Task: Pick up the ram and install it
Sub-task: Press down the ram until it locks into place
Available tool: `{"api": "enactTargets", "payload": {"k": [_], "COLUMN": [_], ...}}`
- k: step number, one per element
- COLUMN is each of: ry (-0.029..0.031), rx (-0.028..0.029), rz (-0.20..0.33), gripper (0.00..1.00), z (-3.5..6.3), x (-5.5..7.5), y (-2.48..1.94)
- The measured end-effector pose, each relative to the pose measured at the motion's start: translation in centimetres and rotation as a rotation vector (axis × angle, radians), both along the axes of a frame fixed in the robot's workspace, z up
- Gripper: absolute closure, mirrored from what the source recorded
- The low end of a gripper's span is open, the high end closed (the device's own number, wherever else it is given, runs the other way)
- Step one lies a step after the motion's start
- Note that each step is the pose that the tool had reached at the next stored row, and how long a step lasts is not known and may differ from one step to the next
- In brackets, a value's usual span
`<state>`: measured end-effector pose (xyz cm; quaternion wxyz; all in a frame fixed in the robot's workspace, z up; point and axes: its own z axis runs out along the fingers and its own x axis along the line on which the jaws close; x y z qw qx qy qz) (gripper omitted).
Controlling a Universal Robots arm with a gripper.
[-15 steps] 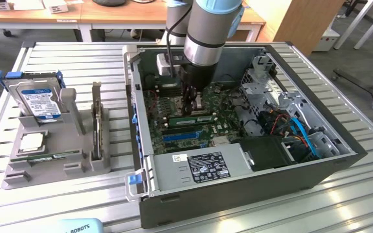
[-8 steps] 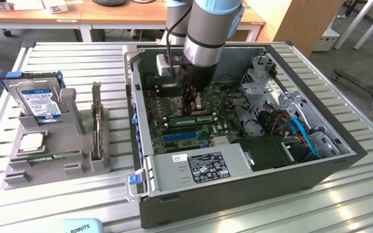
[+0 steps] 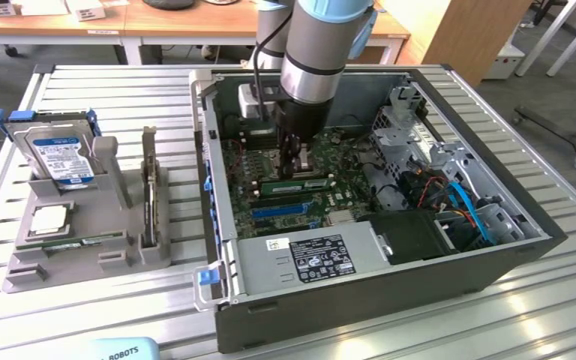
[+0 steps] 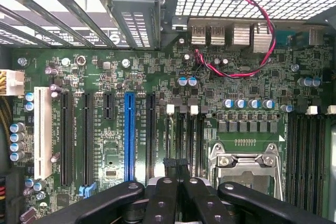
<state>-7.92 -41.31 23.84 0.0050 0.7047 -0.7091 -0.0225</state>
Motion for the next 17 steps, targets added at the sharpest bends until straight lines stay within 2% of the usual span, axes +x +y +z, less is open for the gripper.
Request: {"api": "enactTargets", "payload": {"k": [6, 13, 17], "ry": [0.0001, 0.0000, 0.0001], "rx": [0.0000, 0.0000, -0.0001], "rz": [0.000, 0.000, 0.000], "gripper": [0.90, 0.90, 0.90], "z": [-0.02, -0.68, -0.73], "x": [-0.03, -0.03, -0.03], "y": [0.00, 0.00, -0.01]}}
